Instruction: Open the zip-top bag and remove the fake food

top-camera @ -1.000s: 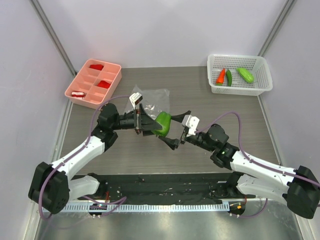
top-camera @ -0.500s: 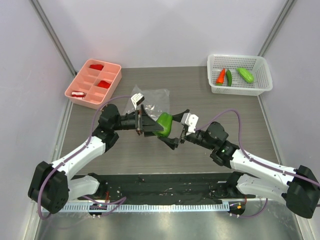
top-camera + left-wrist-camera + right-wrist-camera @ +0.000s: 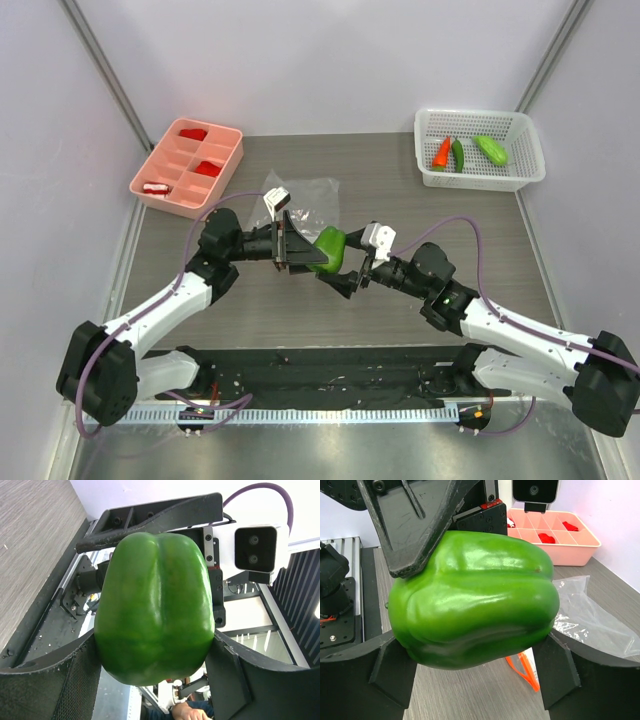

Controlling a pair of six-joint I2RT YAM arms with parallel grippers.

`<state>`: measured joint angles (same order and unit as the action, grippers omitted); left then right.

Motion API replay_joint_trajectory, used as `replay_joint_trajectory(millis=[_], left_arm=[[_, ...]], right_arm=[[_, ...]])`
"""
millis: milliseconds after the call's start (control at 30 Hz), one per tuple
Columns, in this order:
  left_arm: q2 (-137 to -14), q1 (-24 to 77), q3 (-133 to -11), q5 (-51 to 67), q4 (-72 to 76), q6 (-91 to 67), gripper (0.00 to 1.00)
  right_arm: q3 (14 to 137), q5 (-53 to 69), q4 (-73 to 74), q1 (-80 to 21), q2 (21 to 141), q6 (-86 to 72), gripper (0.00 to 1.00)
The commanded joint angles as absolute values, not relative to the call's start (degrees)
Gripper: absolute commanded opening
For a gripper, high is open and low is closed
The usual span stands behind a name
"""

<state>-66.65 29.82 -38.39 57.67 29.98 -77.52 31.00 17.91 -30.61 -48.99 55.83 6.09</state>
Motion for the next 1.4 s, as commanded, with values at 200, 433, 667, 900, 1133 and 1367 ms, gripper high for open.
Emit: replay_joint_trajectory(millis=[200, 433, 667, 900, 1133, 1367], left_arm=[[-66.2, 31.0, -40.4, 59.2, 23.6, -72.3, 0.71], [-63.4, 29.9, -43.2, 55.6, 11.4, -64.5, 1.0], [-56.8, 23.5, -43.8, 48.3, 6.6, -61.8, 1.0], [-53.6, 22.2, -50.6, 41.9, -12.8, -49.2, 1.0], [-53.8, 22.3, -49.5, 39.8, -17.7, -46.9, 1.0], [-51.6, 22.2, -51.0, 36.8, -25.2, -42.8, 1.0]], right_arm=[[34.1, 16.2, -33.8, -49.1, 54.3, 5.0, 0.52], [32.2, 12.0, -33.1, -49.0, 52.2, 5.4, 0.52], [29.8, 5.8, -30.6, -48.6, 50.1, 6.4, 0.52], [29.8, -11.3, -32.8, -43.0, 53.2, 1.9, 0.53], [45.0, -22.8, -26.7, -26.8, 70.9, -2.3, 0.53], [65.3, -20.7, -18.3, -2.8, 93.6, -8.5, 0.55]])
